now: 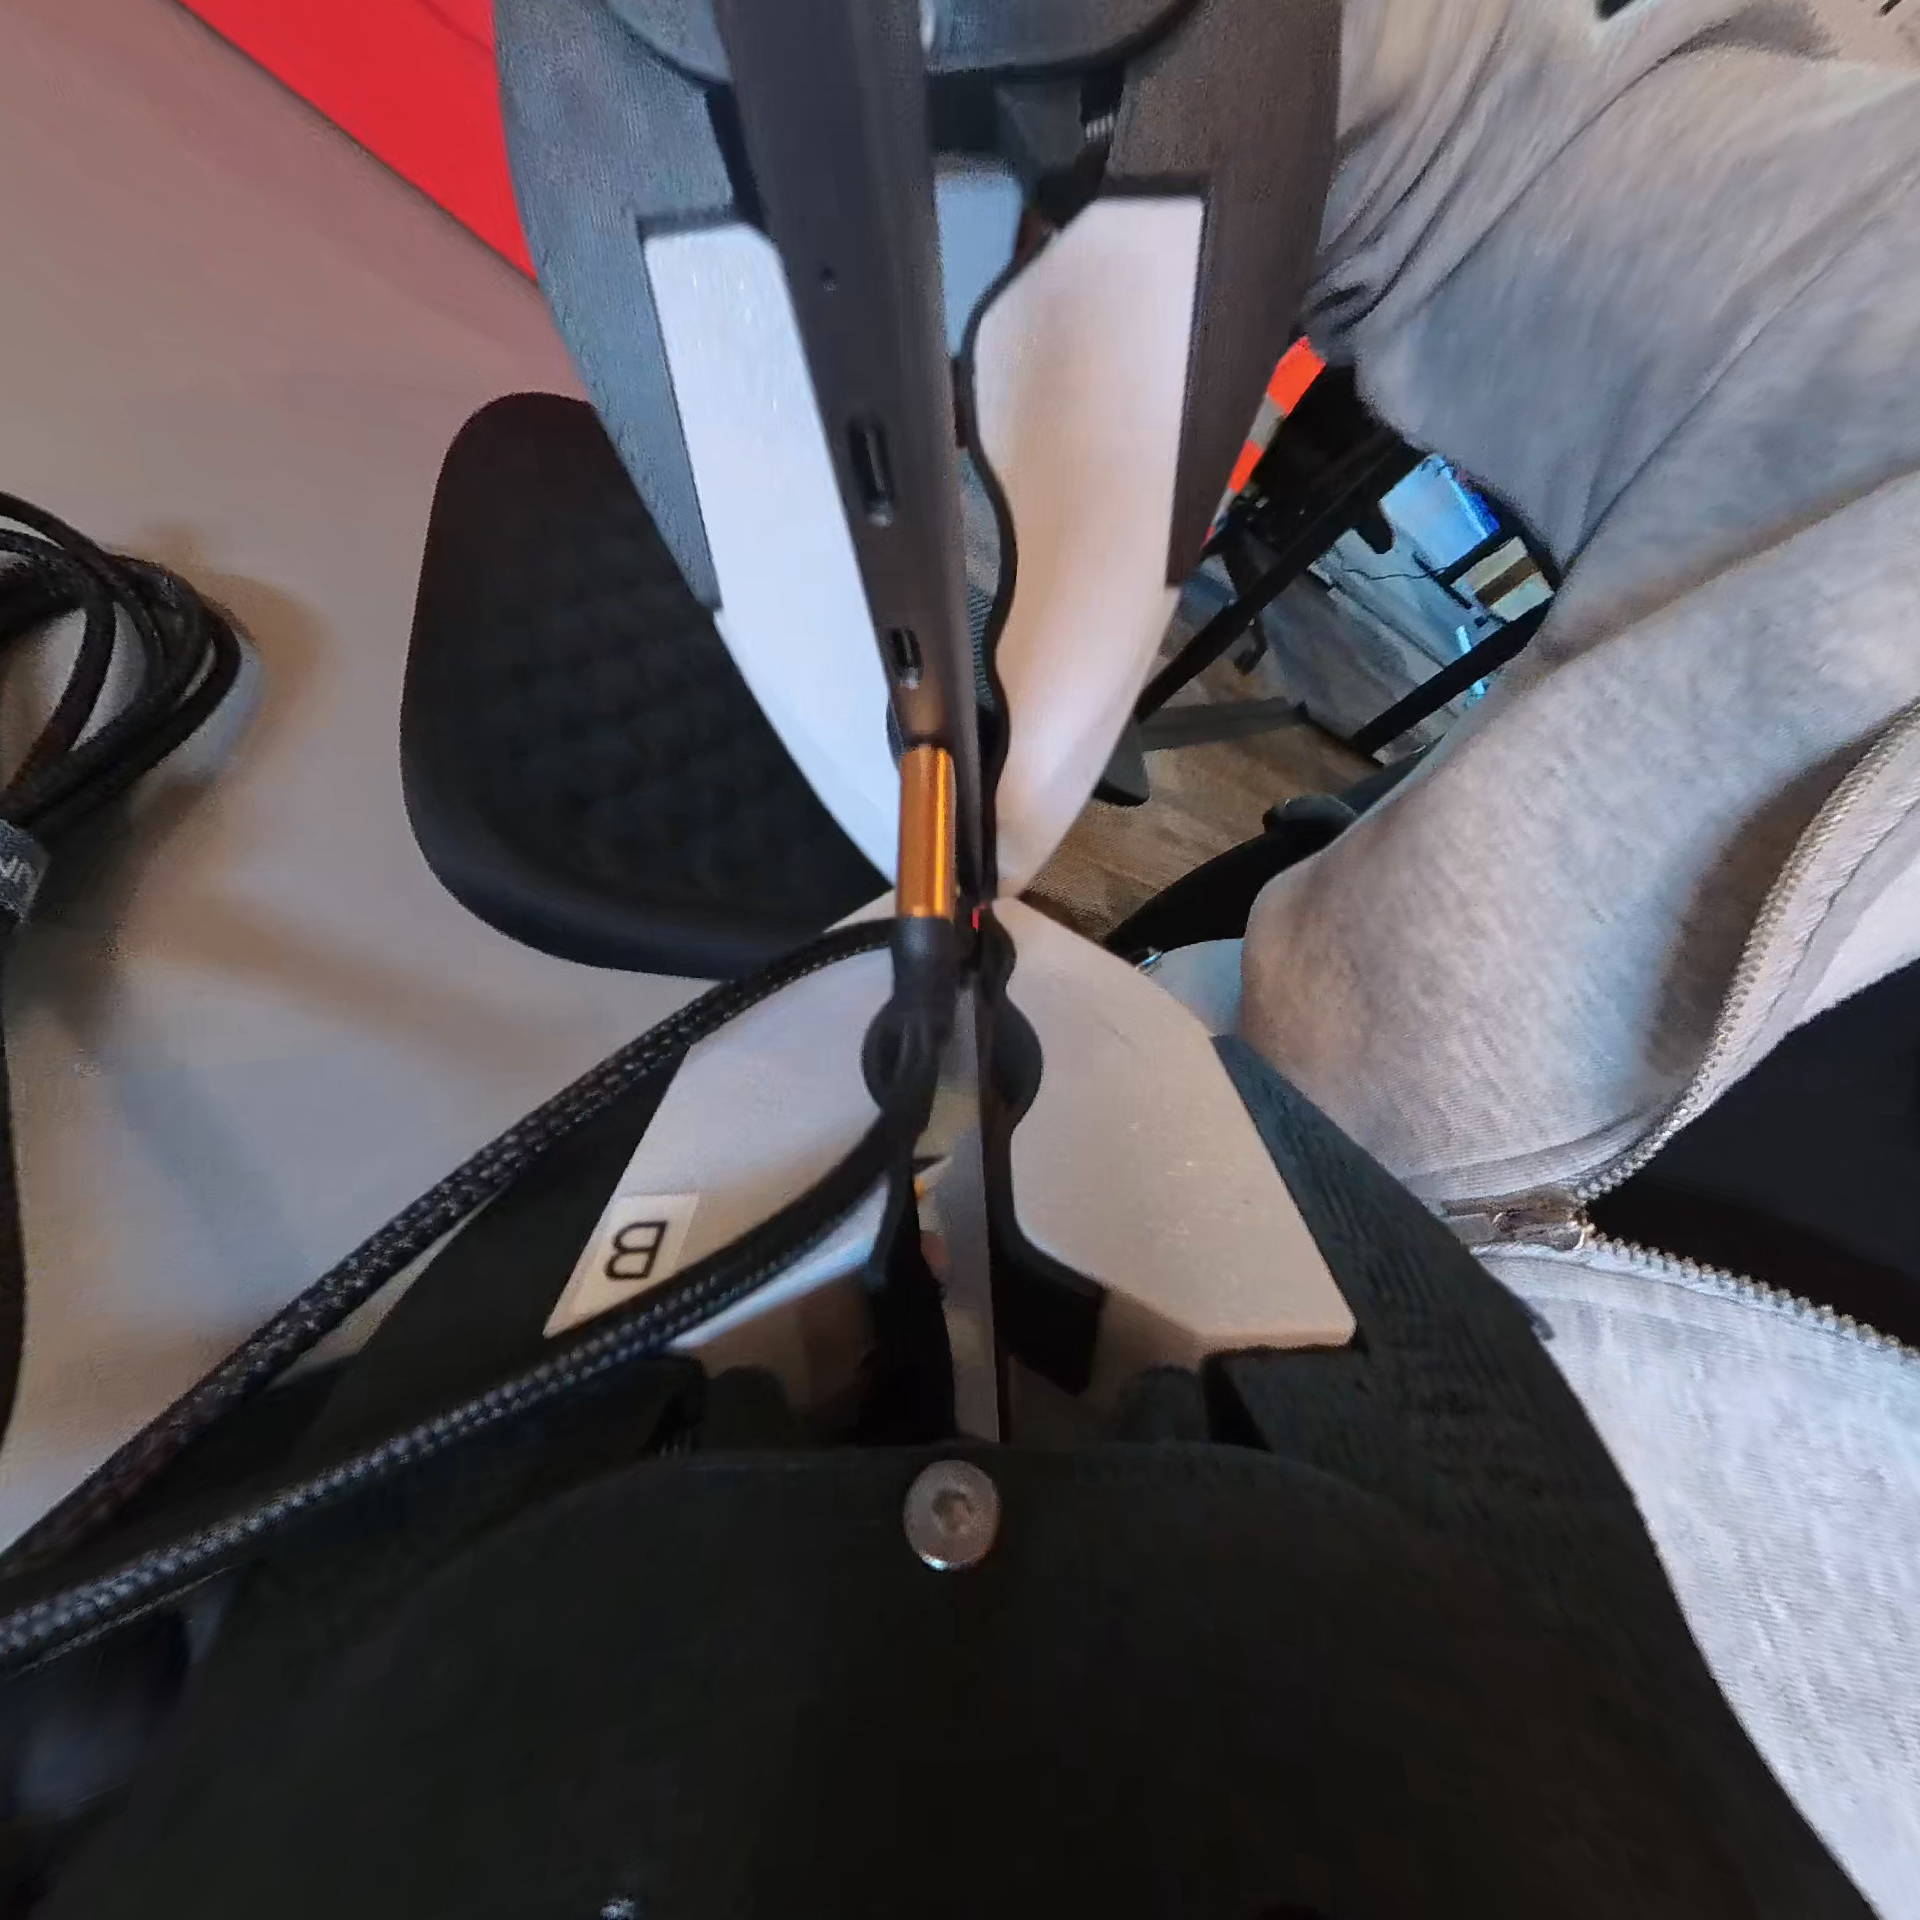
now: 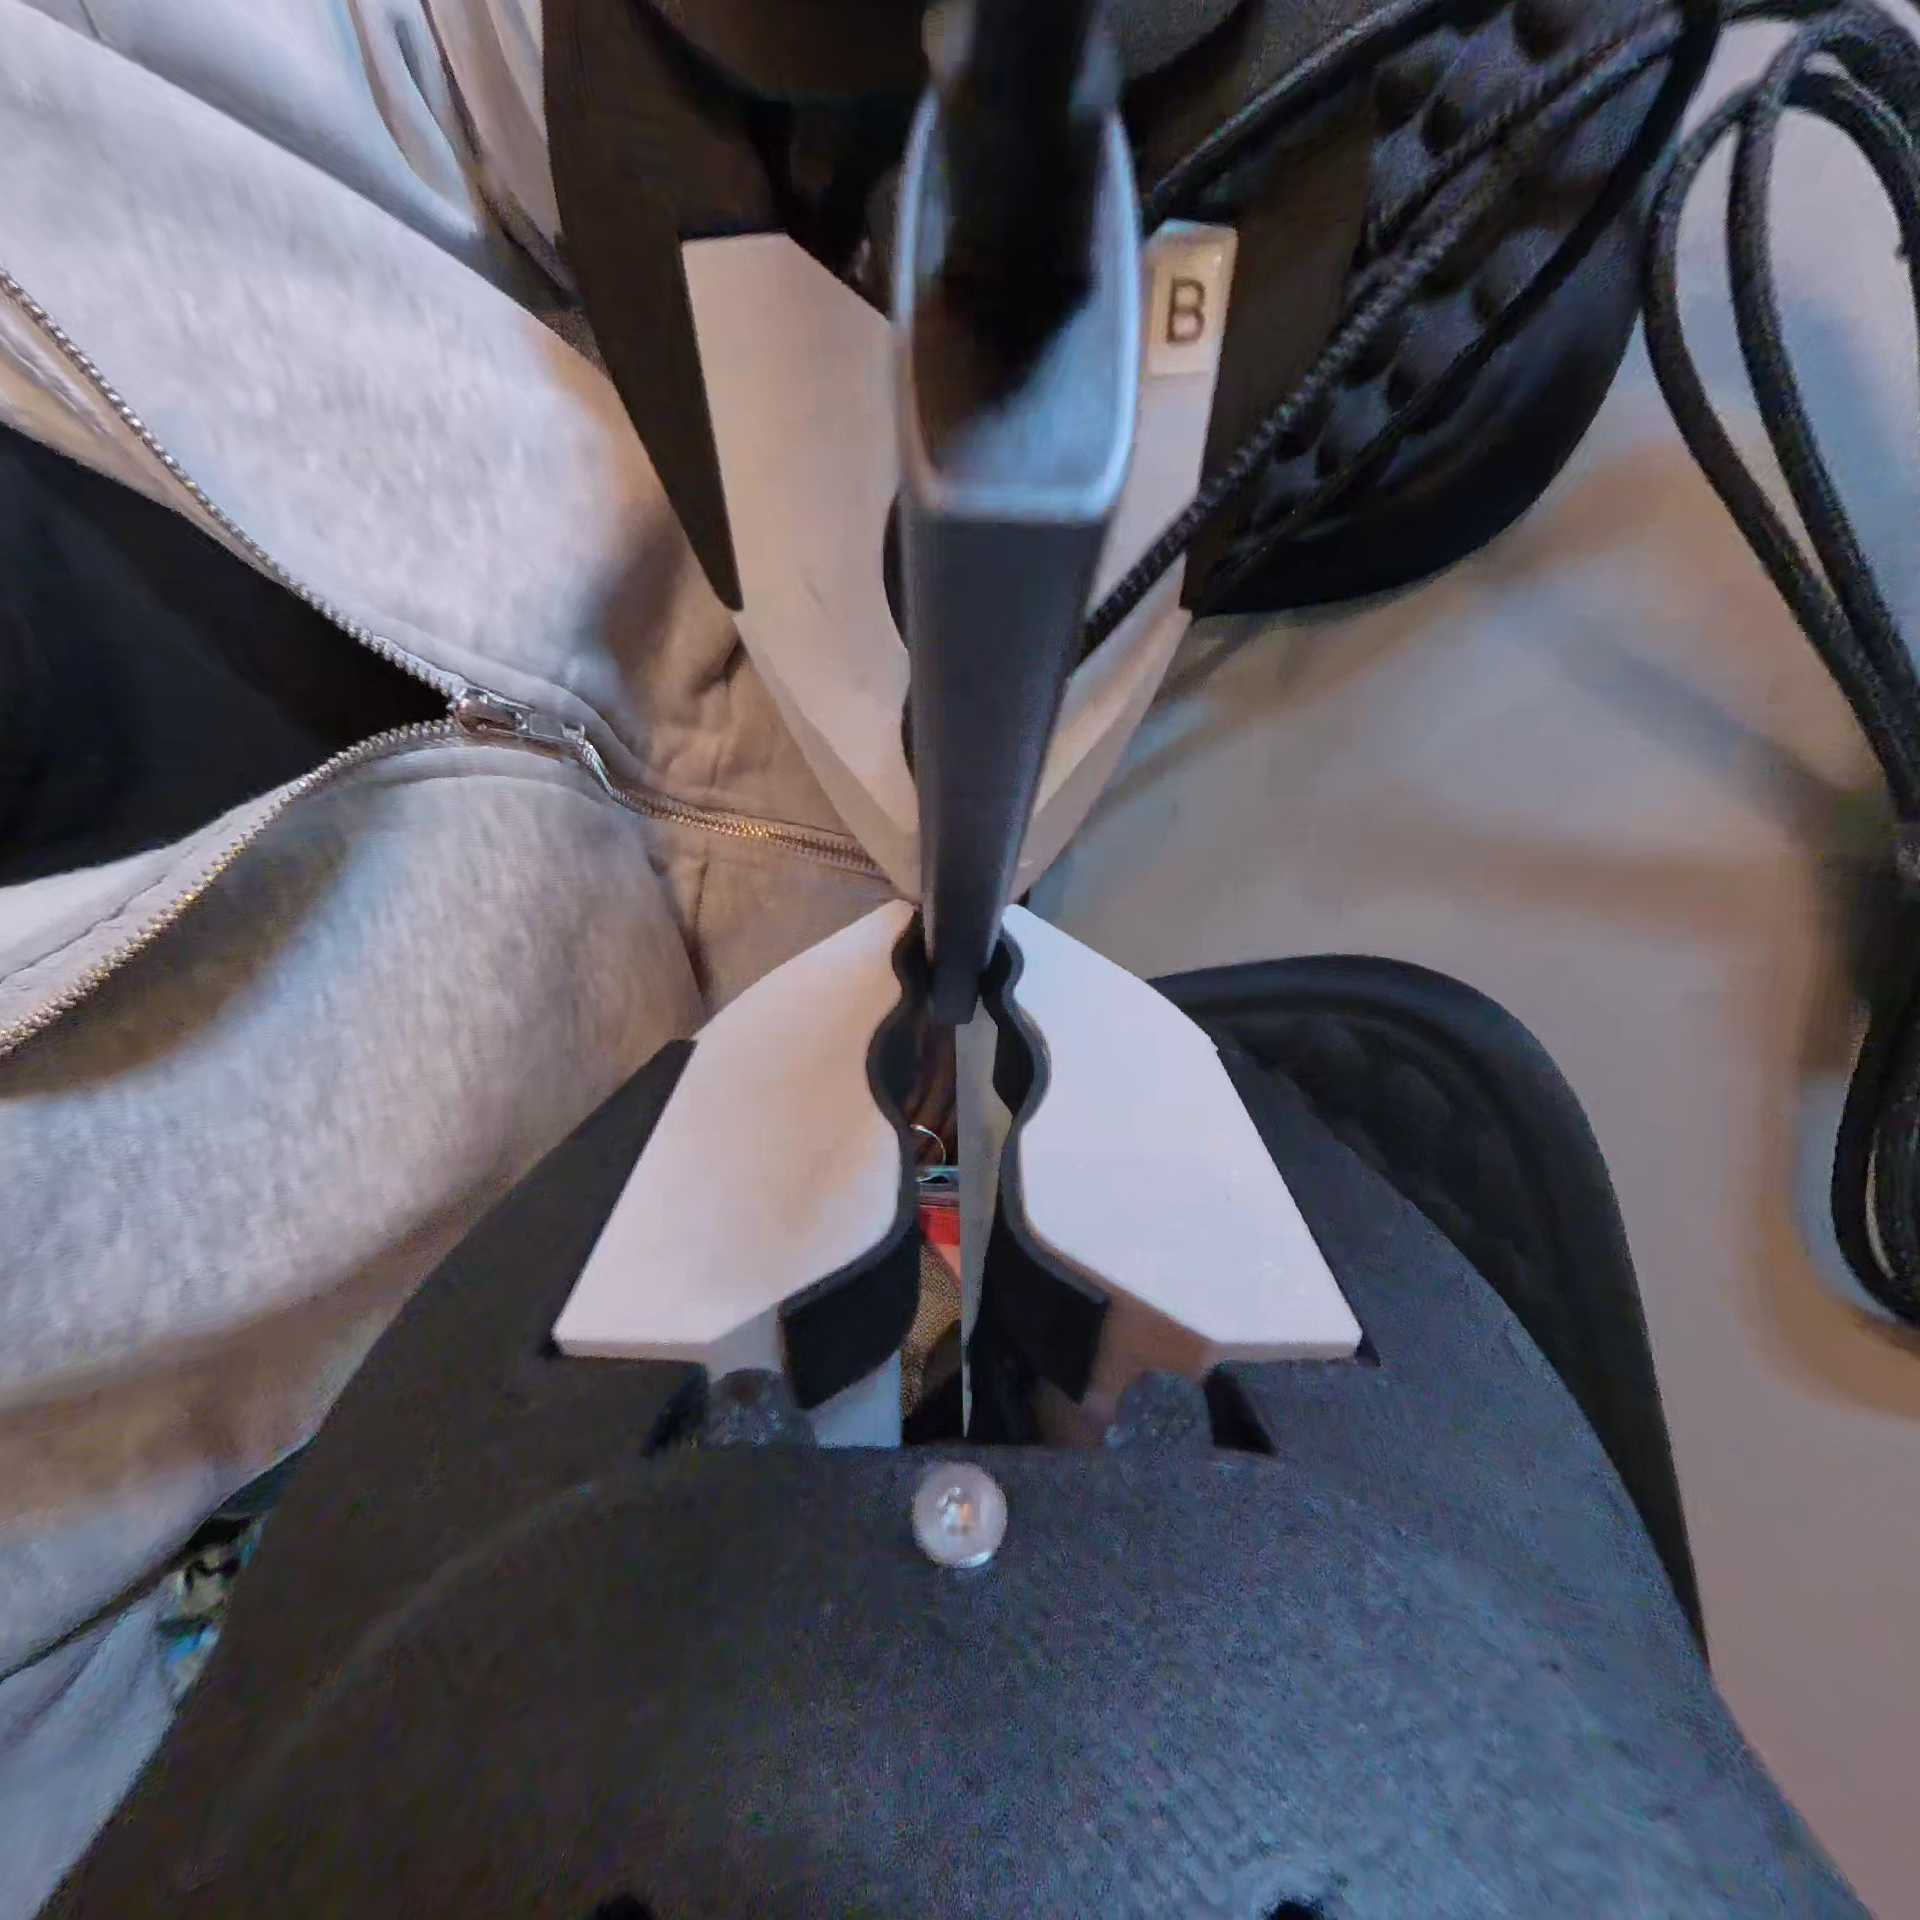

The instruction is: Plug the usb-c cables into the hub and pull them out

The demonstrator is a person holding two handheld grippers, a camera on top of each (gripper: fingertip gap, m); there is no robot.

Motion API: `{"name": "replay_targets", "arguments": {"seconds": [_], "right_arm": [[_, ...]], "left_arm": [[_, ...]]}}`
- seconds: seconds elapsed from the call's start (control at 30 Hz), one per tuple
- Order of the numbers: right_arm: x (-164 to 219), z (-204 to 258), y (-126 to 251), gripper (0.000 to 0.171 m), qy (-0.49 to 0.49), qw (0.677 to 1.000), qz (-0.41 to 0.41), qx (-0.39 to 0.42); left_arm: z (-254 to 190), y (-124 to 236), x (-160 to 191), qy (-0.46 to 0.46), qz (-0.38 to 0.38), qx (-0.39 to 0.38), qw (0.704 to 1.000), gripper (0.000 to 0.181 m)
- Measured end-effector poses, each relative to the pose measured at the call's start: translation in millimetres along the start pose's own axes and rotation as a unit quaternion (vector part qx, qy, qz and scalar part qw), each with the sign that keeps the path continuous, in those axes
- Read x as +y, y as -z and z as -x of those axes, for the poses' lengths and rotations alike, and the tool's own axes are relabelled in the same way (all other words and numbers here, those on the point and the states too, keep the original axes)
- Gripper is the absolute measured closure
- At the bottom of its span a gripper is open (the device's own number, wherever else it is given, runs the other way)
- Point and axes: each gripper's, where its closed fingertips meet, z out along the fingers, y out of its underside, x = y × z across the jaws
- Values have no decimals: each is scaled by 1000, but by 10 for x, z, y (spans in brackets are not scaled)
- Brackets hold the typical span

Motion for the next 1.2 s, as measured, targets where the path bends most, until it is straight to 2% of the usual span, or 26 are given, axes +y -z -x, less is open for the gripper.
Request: {"name": "replay_targets", "arguments": {"seconds": [0.1, 0.2, 0.3, 0.37, 0.4, 0.53, 0.57, 0.63, 0.87, 0.97, 1.1, 1.2], "right_arm": [[27, -123, -64, 163, 18, 999, 37, 32], [63, -158, -142, 162, 4, 999, 38, 19], [-4, -151, -125, 161, -1, 1000, -15, 6], [-82, -111, -85, 162, -10, 998, -67, -10], [-99, -109, -72, 162, -10, 997, -82, -10], [-134, -64, -57, 161, -11, 993, -117, -29], [-132, -67, -62, 161, -11, 992, -119, -29], [-117, -60, -76, 161, -10, 993, -118, -30], [-15, -3, -208, 161, 33, 999, -32, -9], [-57, -52, -178, 162, 22, 999, -39, -13], [13, -109, -312, 162, 15, 1000, -22, -15], [-74, -131, -195, 161, 7, 997, -80, -13]], "left_arm": [[120, -22, 64, -14, 39, -30, 999, 172], [147, -47, 146, 7, 43, -10, 999, 172], [153, 23, 117, 2, 22, -14, 1000, 172], [155, 126, 33, 1, -16, -22, 1000, 155], [105, 169, 6, 0, -31, -7, 1000, 155], [76, 203, 93, -4, -15, -13, 1000, 162], [64, 197, 88, -5, -21, -12, 1000, 172], [54, 176, 98, -3, -23, -12, 1000, 172], [-12, 55, 256, -24, 84, 8, 996, 173], [35, 73, 200, -12, 75, 11, 997, 169], [81, 1, 297, 5, 75, 19, 997, 168], [130, 79, 161, -23, 27, -21, 999, 171]]}}
